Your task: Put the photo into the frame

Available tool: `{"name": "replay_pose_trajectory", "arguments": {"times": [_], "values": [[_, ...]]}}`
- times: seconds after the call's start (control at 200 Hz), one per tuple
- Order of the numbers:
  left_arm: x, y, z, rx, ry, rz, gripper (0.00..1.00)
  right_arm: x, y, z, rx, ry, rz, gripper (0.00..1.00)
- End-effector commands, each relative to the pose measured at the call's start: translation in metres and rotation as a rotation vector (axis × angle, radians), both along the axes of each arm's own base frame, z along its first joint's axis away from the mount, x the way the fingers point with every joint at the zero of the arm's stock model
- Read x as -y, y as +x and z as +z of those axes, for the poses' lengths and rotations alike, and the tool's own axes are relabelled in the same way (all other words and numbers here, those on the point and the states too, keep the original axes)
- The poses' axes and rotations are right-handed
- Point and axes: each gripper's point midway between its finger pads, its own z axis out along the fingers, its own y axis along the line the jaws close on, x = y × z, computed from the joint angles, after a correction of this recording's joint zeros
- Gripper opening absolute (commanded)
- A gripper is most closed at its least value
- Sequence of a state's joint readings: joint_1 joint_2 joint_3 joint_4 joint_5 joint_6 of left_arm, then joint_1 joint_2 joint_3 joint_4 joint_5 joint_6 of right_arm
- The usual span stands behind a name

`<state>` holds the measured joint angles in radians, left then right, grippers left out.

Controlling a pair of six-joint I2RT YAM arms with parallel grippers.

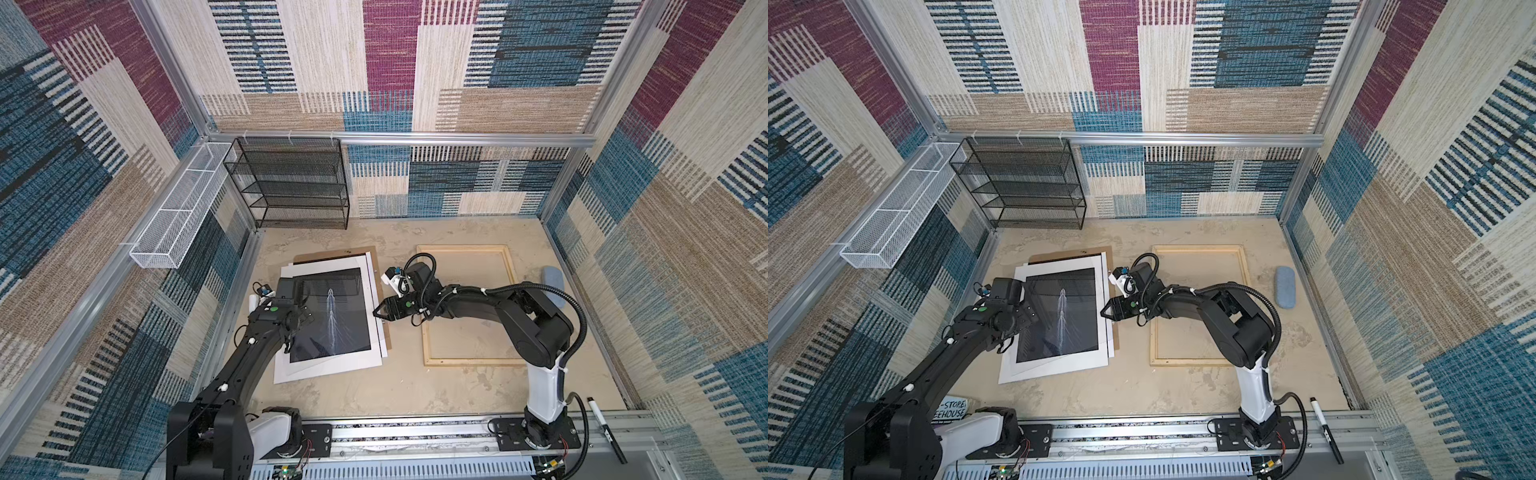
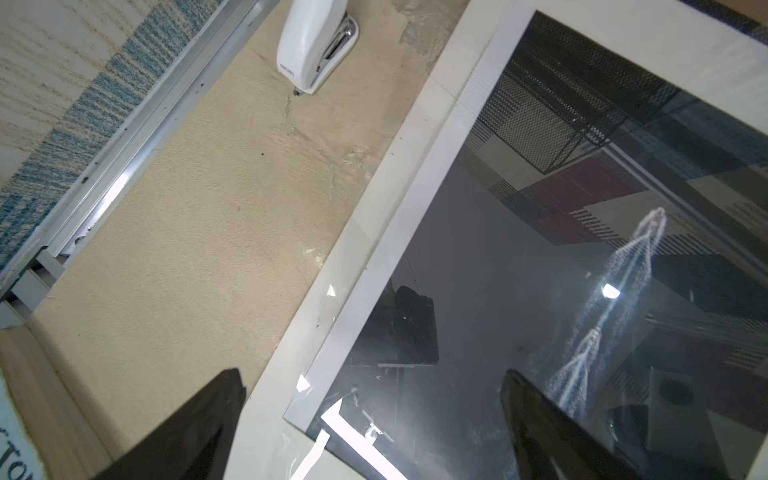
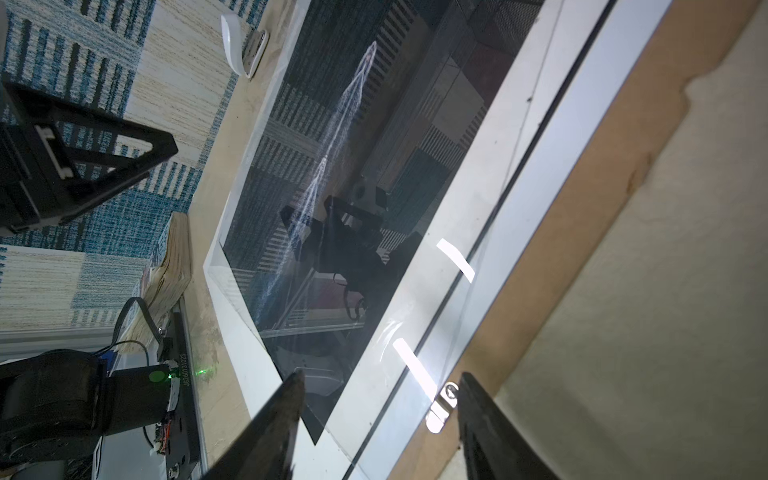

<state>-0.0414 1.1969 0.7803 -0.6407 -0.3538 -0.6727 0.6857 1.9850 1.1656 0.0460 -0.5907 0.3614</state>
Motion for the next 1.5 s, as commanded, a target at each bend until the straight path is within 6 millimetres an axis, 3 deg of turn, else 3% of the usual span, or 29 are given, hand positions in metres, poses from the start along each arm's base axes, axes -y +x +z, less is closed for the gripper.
{"name": "replay_pose_trajectory", "arguments": {"times": [0.0,0.195,0.546,0.956,1.497], "values": [[-0.003,0.02,0.001,0.043,-0.052,-0.009,1.0,-0.002,0.004,0.001,0.021,-0.005,0.0,0.61],[-0.021,0.023,-0.024,0.006,-0.132,0.062,1.0,0.0,0.011,0.001,0.038,-0.03,-0.024,0.61],[-0.025,0.017,-0.063,-0.044,-0.193,0.103,1.0,-0.002,0.022,-0.003,0.051,-0.061,-0.043,0.61],[-0.011,0.029,-0.076,-0.061,-0.278,0.043,1.0,-0.008,0.027,-0.013,0.023,-0.072,-0.035,0.6],[0.008,0.042,-0.075,-0.044,-0.359,-0.062,0.97,-0.009,0.015,-0.022,-0.043,-0.064,-0.009,0.6]]}}
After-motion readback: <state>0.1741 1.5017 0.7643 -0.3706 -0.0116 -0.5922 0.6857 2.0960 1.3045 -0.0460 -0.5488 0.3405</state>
